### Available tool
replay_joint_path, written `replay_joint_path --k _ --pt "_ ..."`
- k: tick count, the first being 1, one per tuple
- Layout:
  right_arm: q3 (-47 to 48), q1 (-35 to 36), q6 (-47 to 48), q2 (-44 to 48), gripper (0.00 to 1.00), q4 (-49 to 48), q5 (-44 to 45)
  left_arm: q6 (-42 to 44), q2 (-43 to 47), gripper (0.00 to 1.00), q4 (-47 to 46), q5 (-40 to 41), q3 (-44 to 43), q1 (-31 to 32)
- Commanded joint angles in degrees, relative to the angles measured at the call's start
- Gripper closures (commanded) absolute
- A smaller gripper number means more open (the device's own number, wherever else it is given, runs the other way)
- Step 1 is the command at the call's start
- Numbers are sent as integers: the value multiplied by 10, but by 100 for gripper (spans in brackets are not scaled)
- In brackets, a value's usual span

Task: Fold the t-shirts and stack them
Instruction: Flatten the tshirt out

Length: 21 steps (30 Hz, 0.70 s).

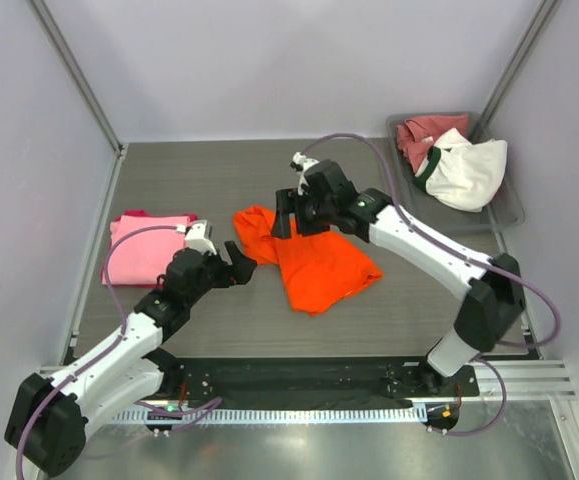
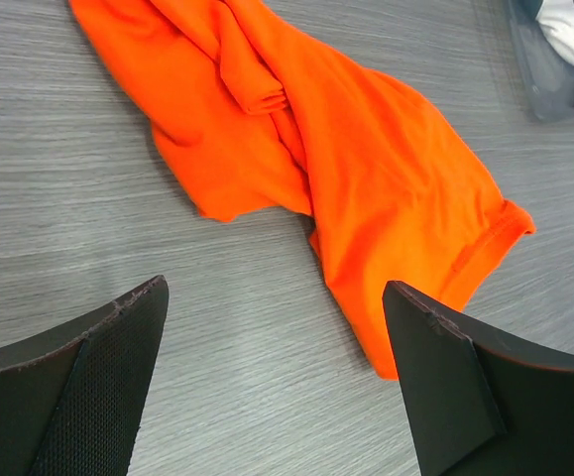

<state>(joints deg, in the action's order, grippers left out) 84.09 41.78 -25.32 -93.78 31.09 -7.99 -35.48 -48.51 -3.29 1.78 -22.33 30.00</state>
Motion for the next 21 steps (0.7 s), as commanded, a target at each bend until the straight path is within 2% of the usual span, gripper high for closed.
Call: replay_joint_path --k 1,5,9,10,16,21 --pt "-51 2 9 133 26 -40 47 6 -7 10 -9 7 -15 3" --pt "-177 3 -5 207 40 -24 113 5 -40 10 -10 2 -27 3" --pt "-297 10 -17 233 51 -32 87 5 -61 11 -8 1 -37 3" --pt "-311 15 -18 233 52 -45 68 5 -62 11 -7 2 -38 3" --pt "-373 98 -39 218 51 -113 77 8 -63 9 -8 2 -37 2" --pt "-372 151 -38 156 47 -135 170 9 -76 9 -4 -2 -44 2"
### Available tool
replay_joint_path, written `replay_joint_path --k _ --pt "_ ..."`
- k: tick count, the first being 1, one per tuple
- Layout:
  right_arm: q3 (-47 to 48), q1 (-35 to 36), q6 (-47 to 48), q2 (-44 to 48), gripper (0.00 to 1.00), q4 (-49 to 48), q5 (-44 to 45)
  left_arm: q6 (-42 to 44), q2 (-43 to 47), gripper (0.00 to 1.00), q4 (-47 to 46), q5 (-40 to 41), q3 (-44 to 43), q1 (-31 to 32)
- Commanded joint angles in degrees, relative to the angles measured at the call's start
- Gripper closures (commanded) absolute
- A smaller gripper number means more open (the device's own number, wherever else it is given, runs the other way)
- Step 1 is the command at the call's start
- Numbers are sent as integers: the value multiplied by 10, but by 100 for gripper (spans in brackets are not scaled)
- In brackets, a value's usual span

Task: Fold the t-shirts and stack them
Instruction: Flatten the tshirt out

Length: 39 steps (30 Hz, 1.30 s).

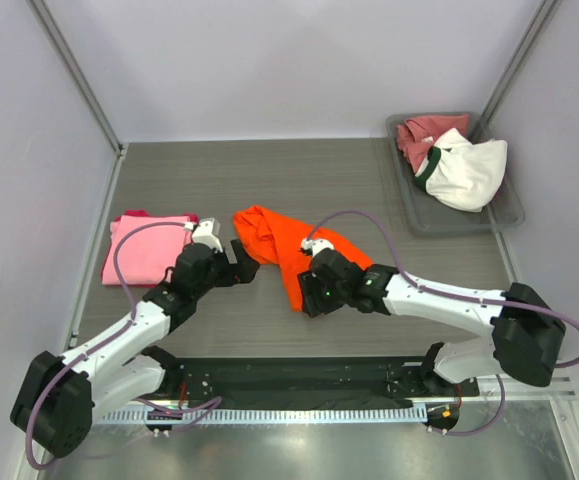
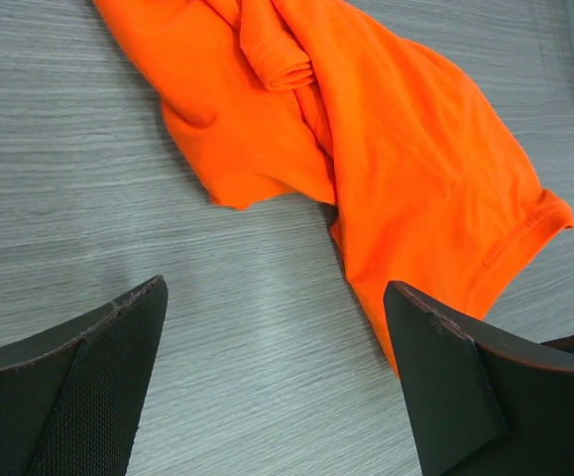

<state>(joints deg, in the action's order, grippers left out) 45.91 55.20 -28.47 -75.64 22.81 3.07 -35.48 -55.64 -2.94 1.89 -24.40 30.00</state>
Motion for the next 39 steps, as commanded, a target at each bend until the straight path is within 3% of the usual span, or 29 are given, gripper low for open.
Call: replay_joint_path --k 1,11,13,16,17,20,26,29,31,35,36,37,38,39 --pt "11 29 -4 -35 47 -63 66 9 -4 9 -12 -13 -23 2" --pt "82 81 25 -148 39 -53 192 9 15 8 -15 -10 -14 2" --pt "90 81 25 -167 45 -42 210 9 18 8 -16 -10 -13 3" --pt "98 81 27 -177 67 -37 211 8 17 8 -19 -11 -13 3" --pt "99 82 26 -176 83 -36 209 8 16 8 -19 -11 -13 3" --pt "102 95 32 -146 99 -29 182 8 15 9 -18 -13 -13 2" --pt "164 138 50 -53 99 31 87 7 27 9 -16 -4 -10 2" --pt "183 133 51 -2 99 69 119 3 48 9 -15 6 -2 2" --pt "179 99 47 42 99 84 135 2 68 9 -21 8 5 3" --pt "105 -159 36 82 99 77 55 3 80 9 -26 14 15 3" --pt "93 -187 38 84 97 75 60 3 79 9 -26 13 15 2" --pt "83 -211 39 79 82 76 84 4 77 9 -26 13 14 2" --pt "67 -228 39 76 39 77 91 5 70 9 -26 11 12 2" --pt "60 -242 35 75 24 77 99 6 66 9 -26 8 10 2"
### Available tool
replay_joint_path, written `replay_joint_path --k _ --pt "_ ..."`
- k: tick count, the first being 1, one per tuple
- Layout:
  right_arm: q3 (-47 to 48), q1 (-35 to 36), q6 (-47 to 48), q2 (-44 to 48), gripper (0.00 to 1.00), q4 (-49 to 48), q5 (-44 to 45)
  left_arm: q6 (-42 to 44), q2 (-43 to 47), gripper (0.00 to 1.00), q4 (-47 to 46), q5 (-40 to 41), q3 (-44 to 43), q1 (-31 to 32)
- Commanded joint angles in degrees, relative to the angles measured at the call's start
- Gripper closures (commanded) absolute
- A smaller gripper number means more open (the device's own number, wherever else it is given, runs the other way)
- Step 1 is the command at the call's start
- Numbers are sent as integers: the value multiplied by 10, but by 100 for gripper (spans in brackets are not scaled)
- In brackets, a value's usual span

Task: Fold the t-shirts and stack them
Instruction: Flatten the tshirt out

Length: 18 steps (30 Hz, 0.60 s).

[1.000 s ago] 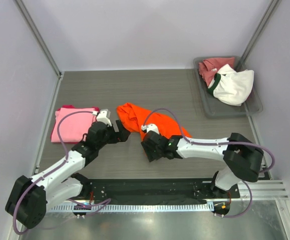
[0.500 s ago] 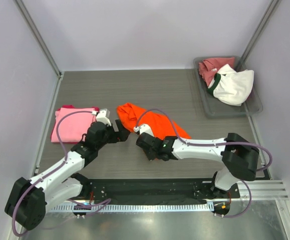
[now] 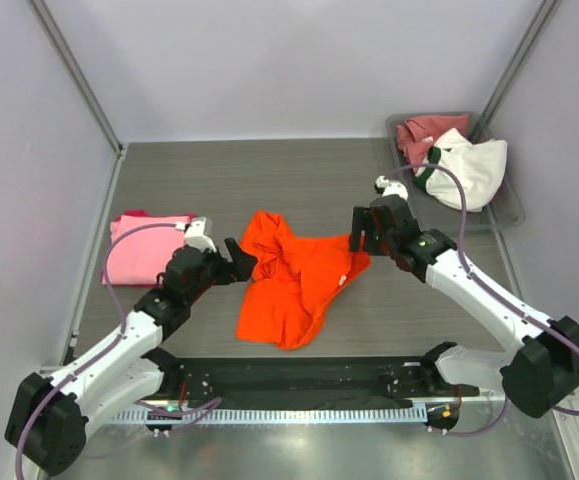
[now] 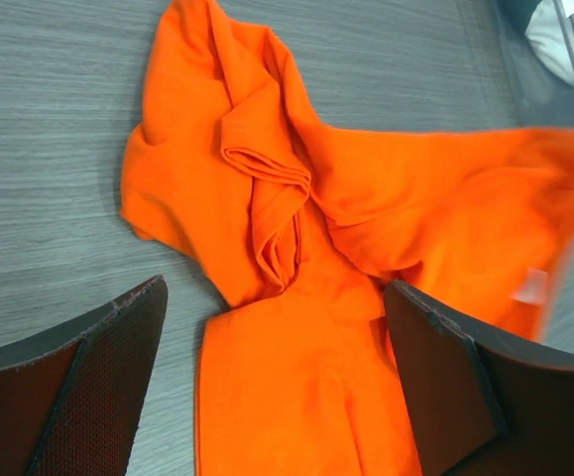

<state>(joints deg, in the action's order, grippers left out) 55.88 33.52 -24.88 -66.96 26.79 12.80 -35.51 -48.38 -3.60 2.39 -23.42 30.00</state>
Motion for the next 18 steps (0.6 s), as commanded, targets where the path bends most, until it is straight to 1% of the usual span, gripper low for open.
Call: replay_joint_path --k 1,3,6,7,9,10,11,12,14,16,17,18 --pt "-45 -28 -4 -12 22 37 13 7 -12 9 -20 2 0 2" --pt "-61 -28 -6 -5 21 29 11 8 -23 9 -20 -2 -5 2" --pt "-81 -28 -3 16 28 17 -21 8 -36 9 -21 -8 -8 2" --pt "-88 -28 2 19 33 16 -28 8 -37 9 -21 -10 -9 2" --pt "-93 -27 5 25 38 10 -79 8 -46 9 -20 -11 -11 2" --pt "-98 -24 5 24 43 6 -104 8 -51 9 -19 -9 -14 2" --pt "-107 -18 5 23 46 0 -155 8 -55 9 -15 -7 -16 3" --pt "-110 -6 5 22 47 -9 -172 8 -58 9 -9 -5 -20 2" --pt "-117 56 -14 18 48 -22 -175 5 -69 9 -5 2 -25 3" --pt "-112 111 -30 5 47 -34 -140 -2 -80 9 3 11 -30 3" --pt "-99 170 -50 -4 47 -38 -131 -4 -84 8 14 29 -36 2" --pt "-91 196 -60 -24 47 -45 -86 -5 -87 8 24 43 -38 2"
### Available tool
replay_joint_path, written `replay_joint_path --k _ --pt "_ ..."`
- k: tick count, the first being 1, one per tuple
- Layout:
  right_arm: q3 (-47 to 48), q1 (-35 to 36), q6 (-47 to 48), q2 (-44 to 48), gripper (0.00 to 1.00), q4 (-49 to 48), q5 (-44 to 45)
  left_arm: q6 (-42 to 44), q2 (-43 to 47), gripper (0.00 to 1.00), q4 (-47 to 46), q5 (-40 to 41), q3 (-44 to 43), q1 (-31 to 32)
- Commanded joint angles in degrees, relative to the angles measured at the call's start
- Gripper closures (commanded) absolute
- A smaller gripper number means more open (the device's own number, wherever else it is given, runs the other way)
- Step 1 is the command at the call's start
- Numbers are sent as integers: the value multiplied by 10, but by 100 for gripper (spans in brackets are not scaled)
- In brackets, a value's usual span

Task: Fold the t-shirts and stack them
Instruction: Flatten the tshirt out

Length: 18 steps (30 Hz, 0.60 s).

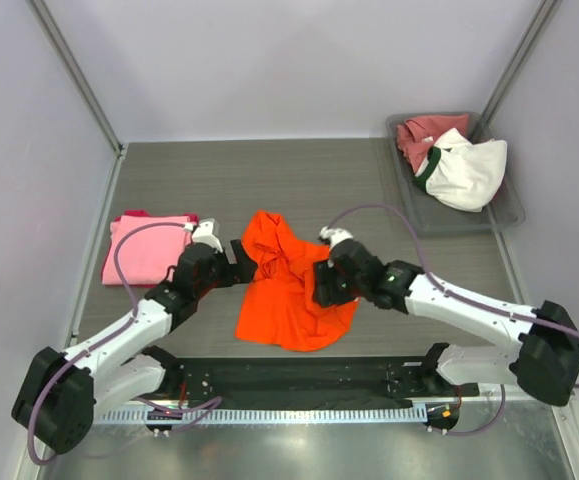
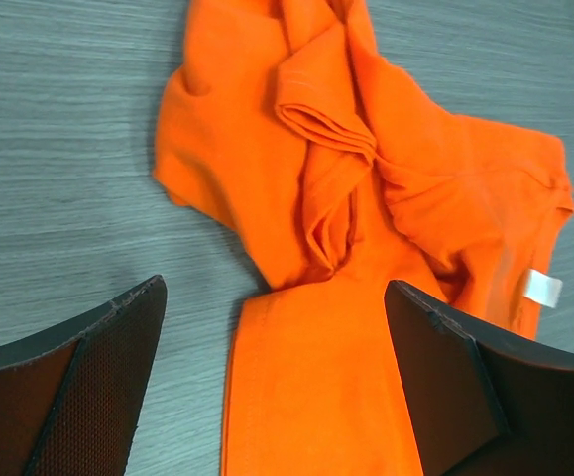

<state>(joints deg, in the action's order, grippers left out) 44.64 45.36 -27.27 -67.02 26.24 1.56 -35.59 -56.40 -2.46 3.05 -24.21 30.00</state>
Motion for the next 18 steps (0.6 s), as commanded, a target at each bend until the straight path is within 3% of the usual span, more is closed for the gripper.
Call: replay_joint_path --k 1,2,6,11,15,18 --pt "28 108 -50 -36 47 -46 45 -10 -14 8 23 53 -36 2" --pt "43 151 -70 -49 47 -54 59 -18 -18 8 42 90 -44 1" --pt "104 241 -104 -141 46 -77 152 -38 -17 7 71 105 -48 -13" --pt "219 297 -110 -290 41 -78 208 -69 10 5 91 105 -31 -64" --pt "306 325 -105 -381 41 -55 233 -101 44 5 89 58 -6 -146" --pt "359 334 -109 -431 42 -34 257 -105 66 5 96 62 0 -152"
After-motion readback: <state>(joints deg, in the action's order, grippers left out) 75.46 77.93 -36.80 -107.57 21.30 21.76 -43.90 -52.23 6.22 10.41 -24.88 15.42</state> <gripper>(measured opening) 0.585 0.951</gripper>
